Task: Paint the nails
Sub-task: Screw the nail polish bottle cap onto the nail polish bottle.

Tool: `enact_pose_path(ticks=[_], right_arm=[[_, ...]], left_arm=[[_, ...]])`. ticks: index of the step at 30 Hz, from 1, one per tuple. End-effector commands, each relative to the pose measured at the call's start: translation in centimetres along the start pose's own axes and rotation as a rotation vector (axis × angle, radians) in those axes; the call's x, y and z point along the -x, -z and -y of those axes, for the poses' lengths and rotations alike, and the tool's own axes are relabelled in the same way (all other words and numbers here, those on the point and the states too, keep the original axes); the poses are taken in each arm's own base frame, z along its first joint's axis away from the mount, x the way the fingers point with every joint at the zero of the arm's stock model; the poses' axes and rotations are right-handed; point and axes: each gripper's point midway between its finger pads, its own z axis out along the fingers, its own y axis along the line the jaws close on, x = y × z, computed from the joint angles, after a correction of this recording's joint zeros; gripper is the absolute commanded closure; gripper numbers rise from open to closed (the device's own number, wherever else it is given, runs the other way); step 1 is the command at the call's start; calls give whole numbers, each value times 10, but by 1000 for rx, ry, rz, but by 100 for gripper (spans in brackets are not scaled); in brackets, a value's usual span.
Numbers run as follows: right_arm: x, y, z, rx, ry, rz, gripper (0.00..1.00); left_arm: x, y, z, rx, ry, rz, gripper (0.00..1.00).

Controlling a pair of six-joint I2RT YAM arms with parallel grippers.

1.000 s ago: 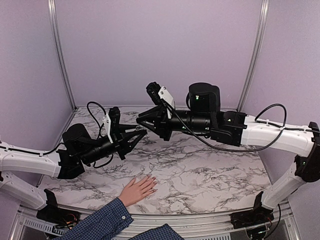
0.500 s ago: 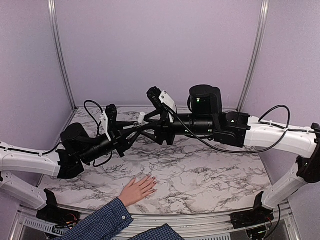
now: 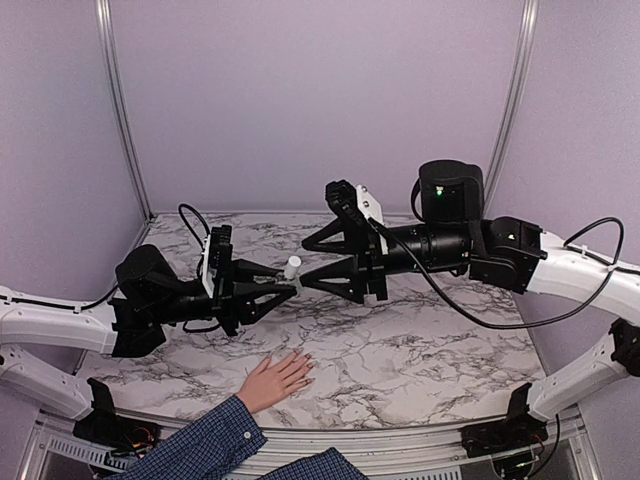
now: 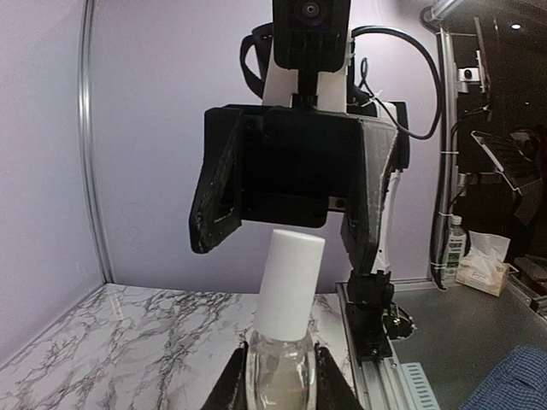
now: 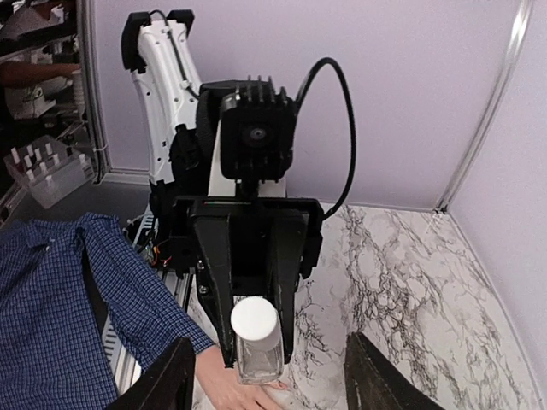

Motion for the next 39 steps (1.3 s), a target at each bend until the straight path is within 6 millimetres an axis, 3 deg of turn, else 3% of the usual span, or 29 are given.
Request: enact_pose_path(ticks=[1, 9, 18, 29, 39], right_arm=[[13, 13, -40, 191, 121, 17, 45], [25, 12, -66, 291, 165, 43, 47], [22, -2, -69, 286, 158, 3, 51], [21, -3, -67, 274, 152, 5, 83], [13, -9, -72, 318, 135, -11, 92]], left_arm=[[18, 0, 37, -234, 31, 24, 100], [14, -7, 54, -363, 98, -10, 100], [14, -9, 56, -368, 99, -11, 100], [13, -8, 59, -378, 93, -12, 100], [21, -5, 67, -416, 76, 3, 100]])
